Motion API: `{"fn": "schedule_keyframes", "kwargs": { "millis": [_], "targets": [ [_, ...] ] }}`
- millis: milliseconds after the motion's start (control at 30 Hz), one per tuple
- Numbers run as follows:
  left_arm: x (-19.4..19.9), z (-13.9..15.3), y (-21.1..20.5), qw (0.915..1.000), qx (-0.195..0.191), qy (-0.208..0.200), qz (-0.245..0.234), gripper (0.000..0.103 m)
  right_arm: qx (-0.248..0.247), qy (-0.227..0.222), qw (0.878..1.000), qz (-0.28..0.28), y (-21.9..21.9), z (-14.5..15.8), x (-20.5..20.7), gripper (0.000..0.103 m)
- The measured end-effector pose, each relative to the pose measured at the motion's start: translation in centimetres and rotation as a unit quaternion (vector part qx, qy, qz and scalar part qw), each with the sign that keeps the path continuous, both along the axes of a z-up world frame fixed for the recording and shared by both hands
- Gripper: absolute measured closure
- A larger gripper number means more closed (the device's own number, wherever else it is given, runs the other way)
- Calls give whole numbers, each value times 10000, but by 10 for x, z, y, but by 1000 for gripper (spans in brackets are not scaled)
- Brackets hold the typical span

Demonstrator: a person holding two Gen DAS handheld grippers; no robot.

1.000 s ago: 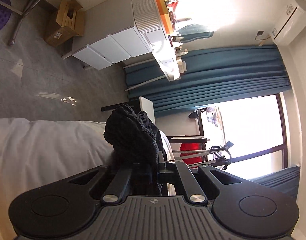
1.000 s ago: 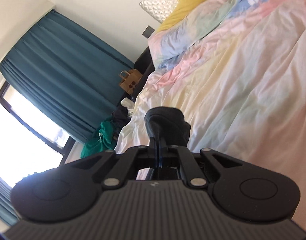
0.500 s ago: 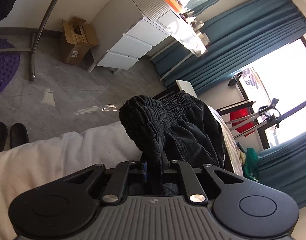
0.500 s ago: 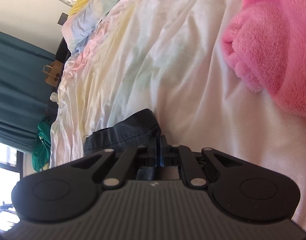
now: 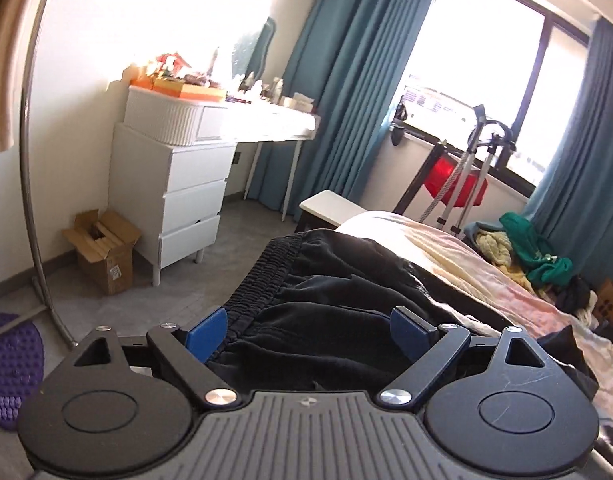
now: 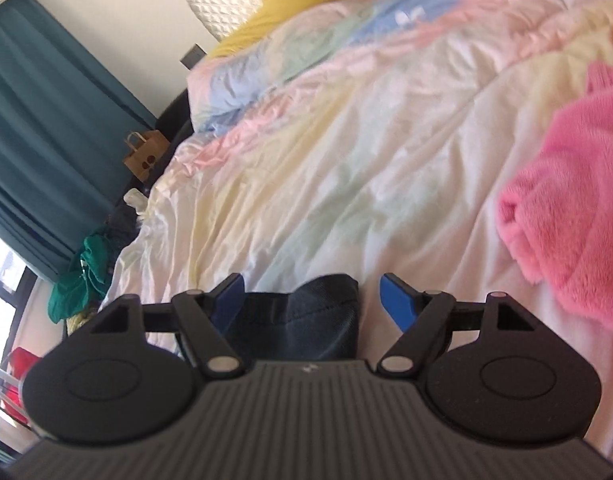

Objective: Fold clothes

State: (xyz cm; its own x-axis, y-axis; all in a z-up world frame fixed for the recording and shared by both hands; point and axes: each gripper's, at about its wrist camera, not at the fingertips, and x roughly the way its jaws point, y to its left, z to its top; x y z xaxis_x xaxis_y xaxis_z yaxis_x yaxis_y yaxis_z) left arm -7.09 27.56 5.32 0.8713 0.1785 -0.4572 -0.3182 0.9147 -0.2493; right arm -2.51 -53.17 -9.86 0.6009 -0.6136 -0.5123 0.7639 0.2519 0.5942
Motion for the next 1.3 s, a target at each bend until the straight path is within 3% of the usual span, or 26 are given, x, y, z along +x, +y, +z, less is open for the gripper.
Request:
{"fn": "schedule_keyframes", "kwargs": {
  "millis": [167,400,533,700,867,933,1067,1233,1300],
  "targets": [
    [19,5,-74,9960,568,-186,-671,2,-792,-316,9932,788,19,30,5,25],
    [58,5,-170,9830,516,-424,-1711,0,-1663,-328,9661,1947,60,59,24,25],
    [76,0,-220,9746,569,-481,-2110,0,-1768,-407,9432,2783,88,64,38,25],
    [87,-19,-273,9661,680,-467,-2446,0,-1861,-453,9212,3388,123,65,50,25],
    [86,-45,-298,9645,1078,-567,-2344,0,-1682,-446,9100,3764,157,51,58,25],
    [84,-55,-300,9650,1215,-582,-2248,0,-1770,-389,8996,3974,168,50,63,25],
    [89,-75,-291,9688,1161,-289,-2169,0,-1890,-422,8808,4321,185,50,71,25],
    [94,-86,-287,9728,1077,-29,-2050,0,-1755,-453,8716,4554,194,45,78,26],
    [94,-88,-286,9737,1097,45,-1997,0,-1666,-444,8681,4654,199,41,82,33]
  ]
}}
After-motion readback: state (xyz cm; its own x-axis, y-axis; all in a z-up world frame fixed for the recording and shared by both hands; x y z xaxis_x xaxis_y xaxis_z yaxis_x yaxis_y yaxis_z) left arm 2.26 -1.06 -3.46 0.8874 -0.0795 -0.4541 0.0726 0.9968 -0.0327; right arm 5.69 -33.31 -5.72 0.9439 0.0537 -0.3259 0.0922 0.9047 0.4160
